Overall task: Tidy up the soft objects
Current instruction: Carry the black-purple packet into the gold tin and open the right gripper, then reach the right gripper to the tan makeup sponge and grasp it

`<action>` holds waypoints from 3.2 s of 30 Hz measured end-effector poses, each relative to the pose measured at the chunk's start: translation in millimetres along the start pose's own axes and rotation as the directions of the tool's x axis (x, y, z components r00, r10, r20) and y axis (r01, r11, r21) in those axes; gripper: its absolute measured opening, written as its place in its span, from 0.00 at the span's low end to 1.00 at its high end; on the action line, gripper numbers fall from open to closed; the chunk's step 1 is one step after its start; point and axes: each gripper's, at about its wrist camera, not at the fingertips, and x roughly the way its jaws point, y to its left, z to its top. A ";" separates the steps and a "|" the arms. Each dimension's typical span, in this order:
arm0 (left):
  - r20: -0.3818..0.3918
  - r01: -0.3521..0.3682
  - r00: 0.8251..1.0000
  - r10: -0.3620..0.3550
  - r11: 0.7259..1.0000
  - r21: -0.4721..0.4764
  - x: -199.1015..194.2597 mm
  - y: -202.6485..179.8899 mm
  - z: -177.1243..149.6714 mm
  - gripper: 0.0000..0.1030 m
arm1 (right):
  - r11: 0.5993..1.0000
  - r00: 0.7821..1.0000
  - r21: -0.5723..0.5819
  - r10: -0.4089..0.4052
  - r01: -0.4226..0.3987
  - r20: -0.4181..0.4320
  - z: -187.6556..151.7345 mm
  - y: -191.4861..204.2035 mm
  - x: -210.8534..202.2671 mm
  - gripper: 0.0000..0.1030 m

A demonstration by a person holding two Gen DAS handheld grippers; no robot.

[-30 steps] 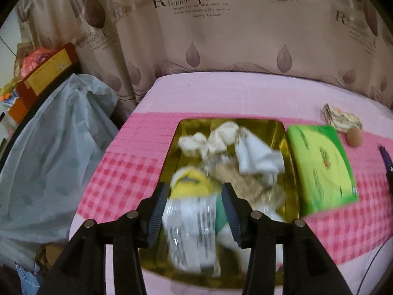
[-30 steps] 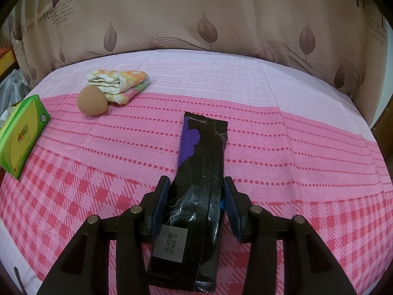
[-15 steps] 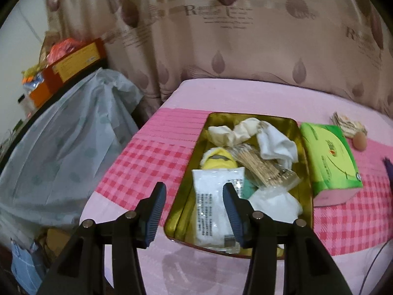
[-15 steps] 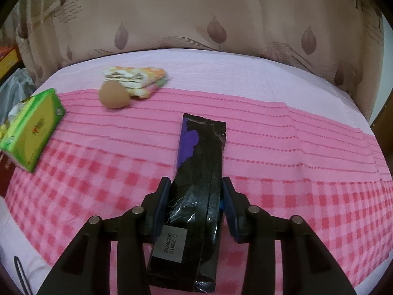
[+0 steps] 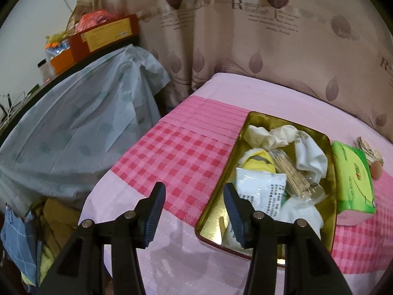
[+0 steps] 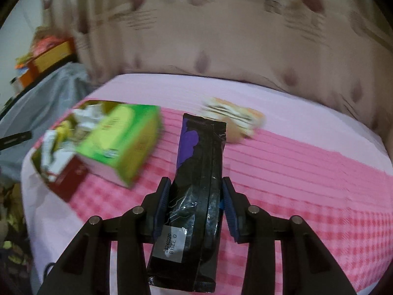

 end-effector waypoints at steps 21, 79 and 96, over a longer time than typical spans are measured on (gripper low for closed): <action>-0.036 -0.070 0.997 0.064 0.980 -0.184 6.9 45.1 4.7 0.49 | 0.930 0.960 -0.239 0.272 -0.278 -0.062 44.1 197.4 51.7 0.37; -0.039 -0.034 0.999 0.030 0.996 -0.086 17.4 23.8 1.9 0.49 | 0.985 0.984 0.012 -0.174 0.175 -0.027 53.3 -38.3 134.2 0.65; -0.047 -0.062 0.997 0.061 0.998 -0.027 23.1 10.3 -0.4 0.49 | 0.986 0.989 0.070 -0.148 0.149 -0.026 40.7 -52.9 126.3 0.43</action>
